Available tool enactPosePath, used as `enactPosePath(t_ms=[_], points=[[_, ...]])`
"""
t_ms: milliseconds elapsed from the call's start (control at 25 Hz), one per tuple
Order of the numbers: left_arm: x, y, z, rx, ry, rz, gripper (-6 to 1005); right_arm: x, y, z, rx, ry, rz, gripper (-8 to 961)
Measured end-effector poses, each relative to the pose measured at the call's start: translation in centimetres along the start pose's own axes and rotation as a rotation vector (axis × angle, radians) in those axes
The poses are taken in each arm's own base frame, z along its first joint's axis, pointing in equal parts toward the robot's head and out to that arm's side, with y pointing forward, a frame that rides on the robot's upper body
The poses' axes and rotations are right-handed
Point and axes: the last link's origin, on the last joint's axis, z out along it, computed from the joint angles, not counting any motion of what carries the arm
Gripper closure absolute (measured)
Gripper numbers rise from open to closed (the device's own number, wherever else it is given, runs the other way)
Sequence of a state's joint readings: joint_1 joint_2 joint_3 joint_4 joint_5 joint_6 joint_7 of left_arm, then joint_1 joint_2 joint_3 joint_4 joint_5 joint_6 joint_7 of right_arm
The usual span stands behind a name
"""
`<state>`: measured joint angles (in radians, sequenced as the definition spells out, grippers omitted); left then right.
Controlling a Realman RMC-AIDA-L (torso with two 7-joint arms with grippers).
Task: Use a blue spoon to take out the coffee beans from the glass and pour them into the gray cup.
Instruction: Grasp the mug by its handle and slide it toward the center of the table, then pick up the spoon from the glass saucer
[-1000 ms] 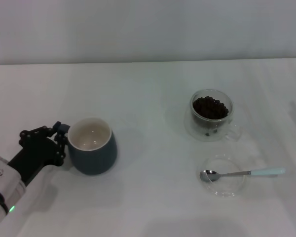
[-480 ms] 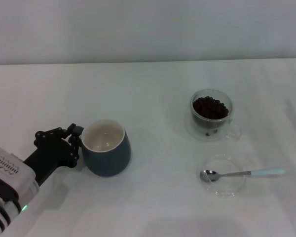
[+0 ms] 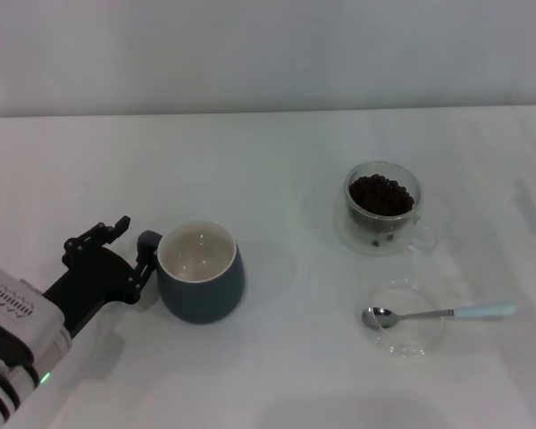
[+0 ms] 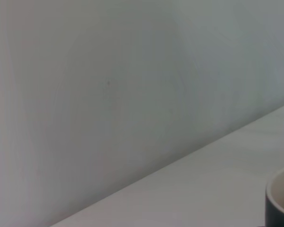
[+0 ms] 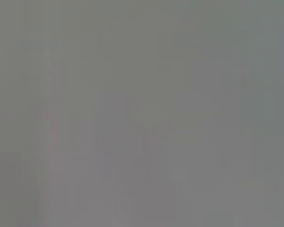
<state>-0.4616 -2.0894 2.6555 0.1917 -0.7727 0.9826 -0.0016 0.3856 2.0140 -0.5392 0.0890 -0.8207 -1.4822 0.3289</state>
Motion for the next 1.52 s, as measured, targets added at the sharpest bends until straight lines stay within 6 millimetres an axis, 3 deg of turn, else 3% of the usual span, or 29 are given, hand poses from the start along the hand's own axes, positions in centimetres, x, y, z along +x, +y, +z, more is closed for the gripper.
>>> enactPosePath(t_ms=[160,280,480,920,1120,1360,1520], points=[[-0.2,0.0,-0.8,0.019,0.022,-0.01,656,0.0,0.0,0.0,0.001,-0.002,0.0,95],[-0.3,-0.1,-1.8,0.045,0.046,-0.004,428,0.0,0.0,0.0,0.002,-0.003,0.001,95],[-0.8,-0.1,-2.9,0.077,0.047,-0.024,224,-0.1,0.0,0.1,0.0,-0.005,0.002,94],[-1.7,0.6,-4.6,0.095,0.043,-0.032,228,0.2,0.4,-0.1,-0.002,0.005,0.016,95],[-2.0,0.6,-7.3,0.178,0.098,-0.082,230,0.5,0.5,-1.1,0.015,0.009,0.054,95],[-2.1,-0.9,-11.8,0.435,0.199,-0.2,232,1.0,-0.6,-3.6,0.066,0.035,0.369,94],[-2.3,-1.8,-12.7,0.509,0.222,-0.284,234,1.6,-1.0,-6.0,0.094,0.071,0.529,94]])
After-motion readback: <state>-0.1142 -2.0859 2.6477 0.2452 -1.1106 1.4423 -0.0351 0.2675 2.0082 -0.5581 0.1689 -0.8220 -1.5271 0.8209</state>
